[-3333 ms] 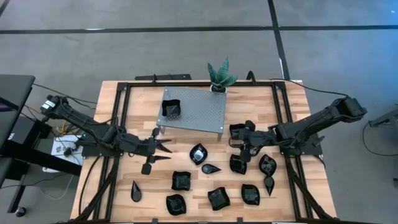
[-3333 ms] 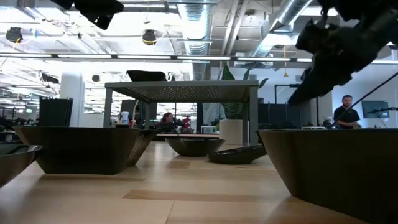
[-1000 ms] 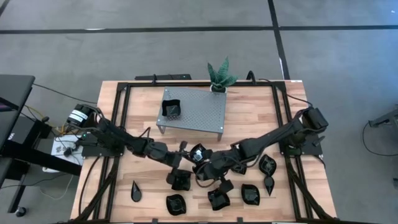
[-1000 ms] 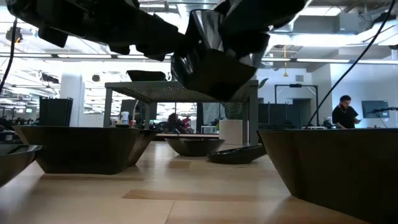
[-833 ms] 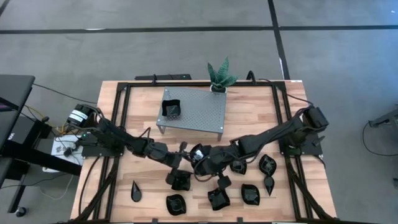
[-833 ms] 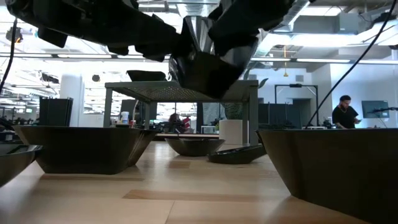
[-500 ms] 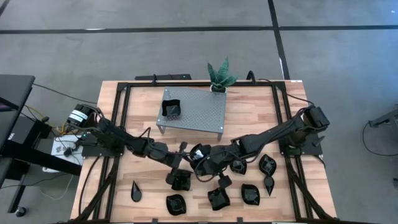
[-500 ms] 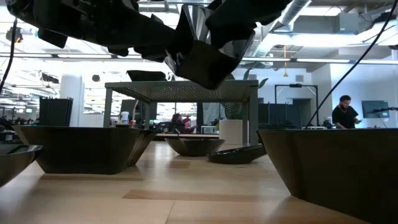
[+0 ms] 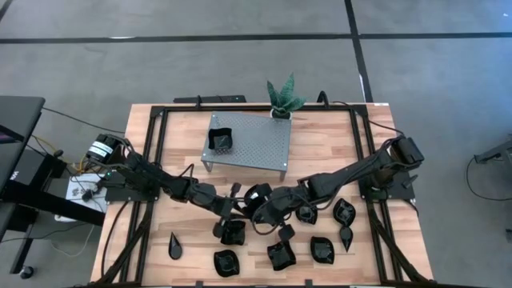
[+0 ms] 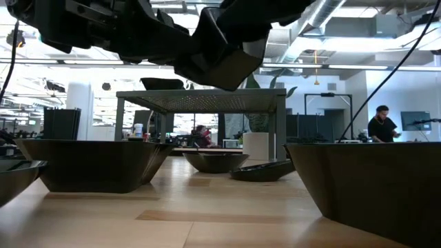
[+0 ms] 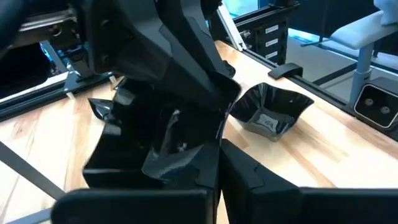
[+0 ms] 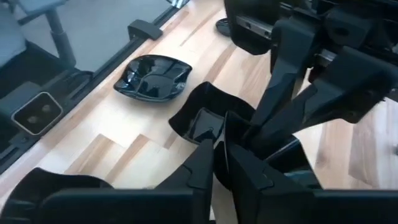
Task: Pick & Place Mini shaped plates
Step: Stack the black distorted square plate on top of the black distorted square plates on the shelf
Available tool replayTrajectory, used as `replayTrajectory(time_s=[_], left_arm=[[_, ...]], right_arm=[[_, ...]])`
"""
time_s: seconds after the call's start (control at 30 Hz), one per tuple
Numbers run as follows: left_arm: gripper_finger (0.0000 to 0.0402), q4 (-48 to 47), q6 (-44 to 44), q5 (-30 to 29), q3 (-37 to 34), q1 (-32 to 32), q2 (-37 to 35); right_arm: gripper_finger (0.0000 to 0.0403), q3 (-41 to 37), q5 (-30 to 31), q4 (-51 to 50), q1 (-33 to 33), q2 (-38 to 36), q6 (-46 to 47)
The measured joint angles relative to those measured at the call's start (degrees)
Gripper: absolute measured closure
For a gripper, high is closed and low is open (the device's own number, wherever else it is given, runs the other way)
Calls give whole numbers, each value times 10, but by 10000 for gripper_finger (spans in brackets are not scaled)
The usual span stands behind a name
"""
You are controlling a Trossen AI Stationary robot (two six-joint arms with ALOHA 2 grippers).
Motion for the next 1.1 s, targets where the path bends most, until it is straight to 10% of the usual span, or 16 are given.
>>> replayTrajectory(time_s=[0.43,0.93,1.1], left_arm=[[391,-70,-176,136,0,-11,-1],[393,-484,-137,-267,47,-105,-315],[394,-566,-174,-270,47,-73,-383]], right_arm=[[296,0,11,1,-1,0,0],[280,0,7,-9,2,-2,41],[280,0,18,2,5,1,39]])
